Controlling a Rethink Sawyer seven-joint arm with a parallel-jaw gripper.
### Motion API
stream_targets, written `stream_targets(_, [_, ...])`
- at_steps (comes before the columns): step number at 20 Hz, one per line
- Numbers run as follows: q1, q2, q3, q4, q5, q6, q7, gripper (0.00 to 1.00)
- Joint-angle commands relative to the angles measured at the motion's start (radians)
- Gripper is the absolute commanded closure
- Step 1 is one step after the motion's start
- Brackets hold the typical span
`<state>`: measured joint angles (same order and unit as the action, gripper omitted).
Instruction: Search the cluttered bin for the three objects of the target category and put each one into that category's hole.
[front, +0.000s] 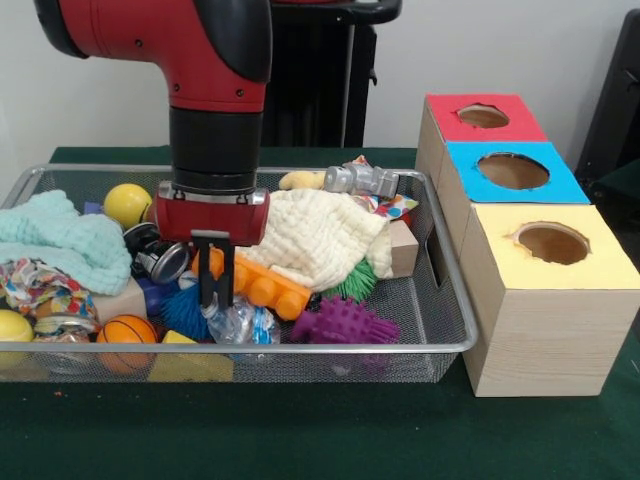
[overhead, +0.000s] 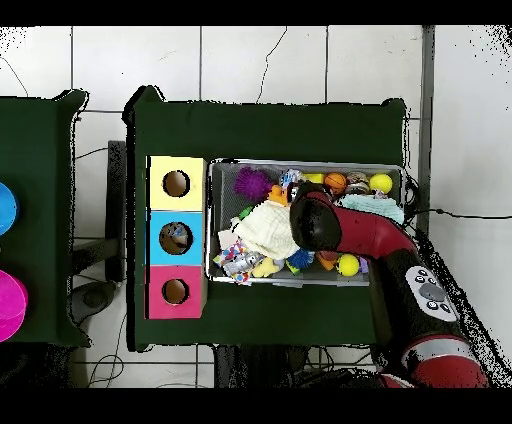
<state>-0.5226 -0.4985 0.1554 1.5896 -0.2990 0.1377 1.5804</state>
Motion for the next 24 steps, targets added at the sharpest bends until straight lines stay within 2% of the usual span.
stream_targets(1, [0.014, -0.029, -0.009, 0.052, -0.013, 0.117, 0.079, 1.0])
stream_targets(17, [0.082, -0.155, -0.151, 0.114, -0.025, 0.124, 0.098, 1.0])
stream_targets(21, [0.089, -0.188, -0.157, 0.13, -0.014, 0.137, 0.096, 1.0])
stream_targets(24, [0.099, -0.184, -0.159, 0.124, -0.006, 0.139, 0.099, 1.0])
